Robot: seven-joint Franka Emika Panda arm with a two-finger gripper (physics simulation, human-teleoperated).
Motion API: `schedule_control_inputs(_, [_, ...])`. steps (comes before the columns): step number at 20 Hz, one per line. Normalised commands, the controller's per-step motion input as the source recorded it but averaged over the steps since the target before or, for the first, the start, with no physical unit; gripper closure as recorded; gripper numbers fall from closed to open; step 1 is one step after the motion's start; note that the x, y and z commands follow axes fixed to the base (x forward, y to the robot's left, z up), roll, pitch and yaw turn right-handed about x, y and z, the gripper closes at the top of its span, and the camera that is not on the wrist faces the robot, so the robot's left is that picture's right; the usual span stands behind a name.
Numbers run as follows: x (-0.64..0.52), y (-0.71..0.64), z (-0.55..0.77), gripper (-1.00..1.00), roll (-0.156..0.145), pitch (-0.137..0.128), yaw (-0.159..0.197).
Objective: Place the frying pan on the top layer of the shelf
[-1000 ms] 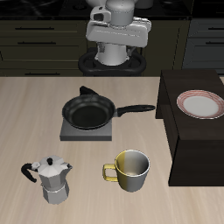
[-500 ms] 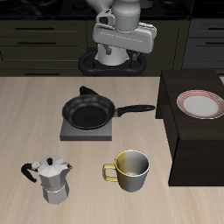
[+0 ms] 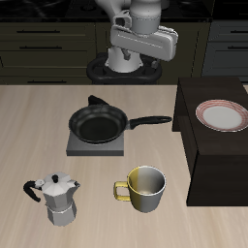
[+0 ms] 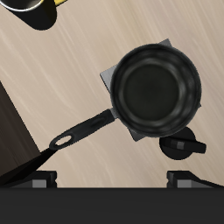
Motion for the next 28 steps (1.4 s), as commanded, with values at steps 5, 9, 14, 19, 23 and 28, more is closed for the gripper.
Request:
schedule_control_inputs(5, [-0.02,0.21,0.0,-1.0,0.086,-0.021,-0.14])
schedule_control_inputs(9, [0.05,-0.01,-0.03,-1.0,0.006,-0.014,-0.153])
schedule_control_inputs(14, [0.01,-0.05,-0.04,-1.0,-0.007,0.006,-0.202])
schedule_control_inputs(19, [-0.01,-0.01,0.02,-1.0,-0.036,-0.016,-0.127])
schedule_control_inputs(23, [0.0,0.06,0.02,-1.0,-0.001,0.003,-0.112])
schedule_control_inputs(28, [-0.03,0.07,-0.03,-1.0,-0.021,-0.001,-0.127])
